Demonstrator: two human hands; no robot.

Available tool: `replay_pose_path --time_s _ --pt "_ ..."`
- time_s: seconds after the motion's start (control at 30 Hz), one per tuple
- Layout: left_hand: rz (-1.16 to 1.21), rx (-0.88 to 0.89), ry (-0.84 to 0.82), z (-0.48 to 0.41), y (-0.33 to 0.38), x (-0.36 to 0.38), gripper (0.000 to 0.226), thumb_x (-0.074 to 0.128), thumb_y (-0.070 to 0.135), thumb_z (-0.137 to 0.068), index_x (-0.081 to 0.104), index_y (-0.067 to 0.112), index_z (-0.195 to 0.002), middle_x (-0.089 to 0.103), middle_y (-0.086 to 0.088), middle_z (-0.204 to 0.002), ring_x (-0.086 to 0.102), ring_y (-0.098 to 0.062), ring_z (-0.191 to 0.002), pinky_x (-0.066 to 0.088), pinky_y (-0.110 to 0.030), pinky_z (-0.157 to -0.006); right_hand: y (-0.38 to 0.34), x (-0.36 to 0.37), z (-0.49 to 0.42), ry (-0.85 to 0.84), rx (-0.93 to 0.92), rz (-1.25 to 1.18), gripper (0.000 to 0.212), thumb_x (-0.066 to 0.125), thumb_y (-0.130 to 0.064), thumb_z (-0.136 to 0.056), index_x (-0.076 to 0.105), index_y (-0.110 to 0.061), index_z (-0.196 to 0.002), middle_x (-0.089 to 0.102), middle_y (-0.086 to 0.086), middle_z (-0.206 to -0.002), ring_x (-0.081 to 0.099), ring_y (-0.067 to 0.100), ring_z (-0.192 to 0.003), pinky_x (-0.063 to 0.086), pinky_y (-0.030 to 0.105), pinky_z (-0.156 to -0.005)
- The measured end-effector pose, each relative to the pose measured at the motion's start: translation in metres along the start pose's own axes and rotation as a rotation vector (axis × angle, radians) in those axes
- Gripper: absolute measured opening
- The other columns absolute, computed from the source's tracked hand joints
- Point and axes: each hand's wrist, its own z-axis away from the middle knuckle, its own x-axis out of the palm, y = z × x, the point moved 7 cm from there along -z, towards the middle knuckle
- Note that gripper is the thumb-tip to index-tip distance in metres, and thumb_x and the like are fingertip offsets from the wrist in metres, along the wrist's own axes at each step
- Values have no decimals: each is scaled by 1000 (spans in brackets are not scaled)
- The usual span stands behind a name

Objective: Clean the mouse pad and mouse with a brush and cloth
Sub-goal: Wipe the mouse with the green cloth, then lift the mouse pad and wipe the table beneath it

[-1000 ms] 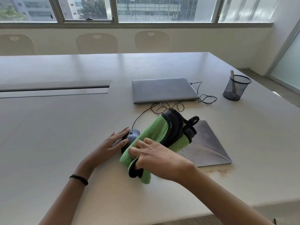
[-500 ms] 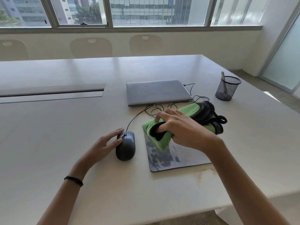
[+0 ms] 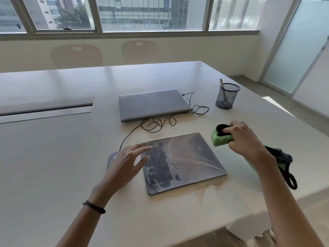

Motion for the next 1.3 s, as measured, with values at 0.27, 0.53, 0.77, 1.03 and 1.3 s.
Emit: replay_pose_path --time_s 0.27,0.53,0.77,1.03,1.3 --pt "-98 94 -249 -6 31 41 80 8 65 -72 41 33 -136 33 10 -149 29 -8 -138 12 -24 -111 72 20 7 16 317 124 47 53 -3 -82 57 -17 -127 51 18 -117 44 35 -112 38 37 -93" --pt "-146 -67 -206 -19 18 40 51 42 39 -94 34 22 -142 25 -3 -153 21 -19 -142 24 -34 -114 82 22 3 210 427 116 41 49 8 -77 63 -6 -113 52 24 -109 45 41 -105 40 43 -84" --pt "-68 -347 -280 -19 2 44 64 43 42 -94 18 16 -147 4 -18 -156 6 -31 -145 17 -38 -116 80 34 0 107 435 182 36 62 -12 -81 56 -11 -117 48 19 -117 44 36 -110 41 41 -85" --pt "88 -431 -232 -21 0 34 61 48 41 -92 30 14 -144 26 -14 -152 32 -26 -138 30 -37 -108 54 16 -1 275 295 59 41 71 -17 -77 60 -9 -115 49 19 -121 47 37 -109 42 44 -85" --pt "346 -448 -91 -21 -1 23 49 56 29 -90 46 11 -134 49 -4 -136 45 -19 -126 36 -31 -105 7 51 -14 46 57 -259 30 53 -11 -90 63 -5 -117 66 16 -106 63 29 -96 51 36 -81"
